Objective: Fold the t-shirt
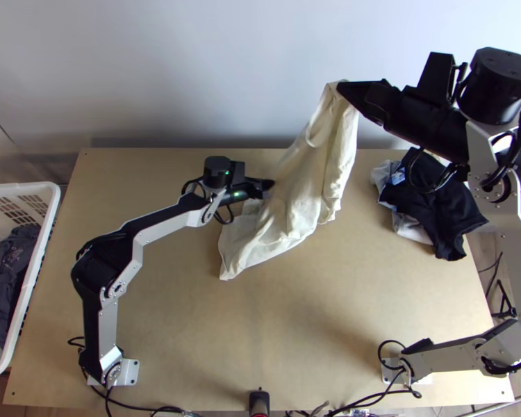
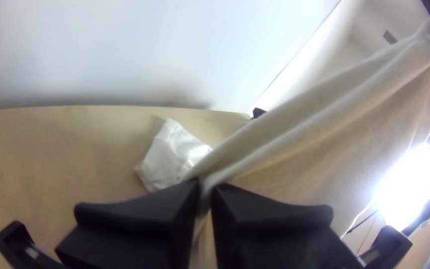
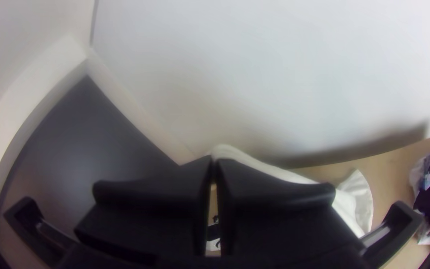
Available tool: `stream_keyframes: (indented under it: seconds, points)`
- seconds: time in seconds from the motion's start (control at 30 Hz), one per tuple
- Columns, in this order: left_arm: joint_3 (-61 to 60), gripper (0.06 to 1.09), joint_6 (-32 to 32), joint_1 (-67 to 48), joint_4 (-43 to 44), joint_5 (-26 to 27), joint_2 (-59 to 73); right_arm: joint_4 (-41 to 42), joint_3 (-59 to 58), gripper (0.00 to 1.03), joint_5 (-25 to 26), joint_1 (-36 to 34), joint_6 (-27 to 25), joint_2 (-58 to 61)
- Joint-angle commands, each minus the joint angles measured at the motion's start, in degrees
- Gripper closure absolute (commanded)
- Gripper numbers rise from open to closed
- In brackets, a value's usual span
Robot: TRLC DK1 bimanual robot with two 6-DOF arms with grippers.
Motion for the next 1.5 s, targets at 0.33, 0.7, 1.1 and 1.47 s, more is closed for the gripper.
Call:
stream_keyframes:
  seconds: [0.33, 0.7, 1.1, 1.47]
  points:
    - [4.5, 1.05, 0.9, 10.7, 1.6, -17.1, -9.4, 0.9, 1.8, 1.00, 0.3, -0.4, -0.3, 3.6]
    - [26.4, 1.05, 4.0, 17.6, -10.3, -22.1, -6.1, 2.8, 10.7, 1.00, 0.2, -5.5, 1.2, 7.0]
    - [-5.6, 1.05, 11.2, 14.7, -3.8, -20.3, -35.3, -2.7, 8.0, 1.00, -4.6, -8.3, 1.7, 2.6]
    - [-34.9, 1.05, 14.8, 6.5, -15.9, -8.8, -55.8, -19.5, -15.9, 1.00, -9.6, 7.4, -7.5, -4.1]
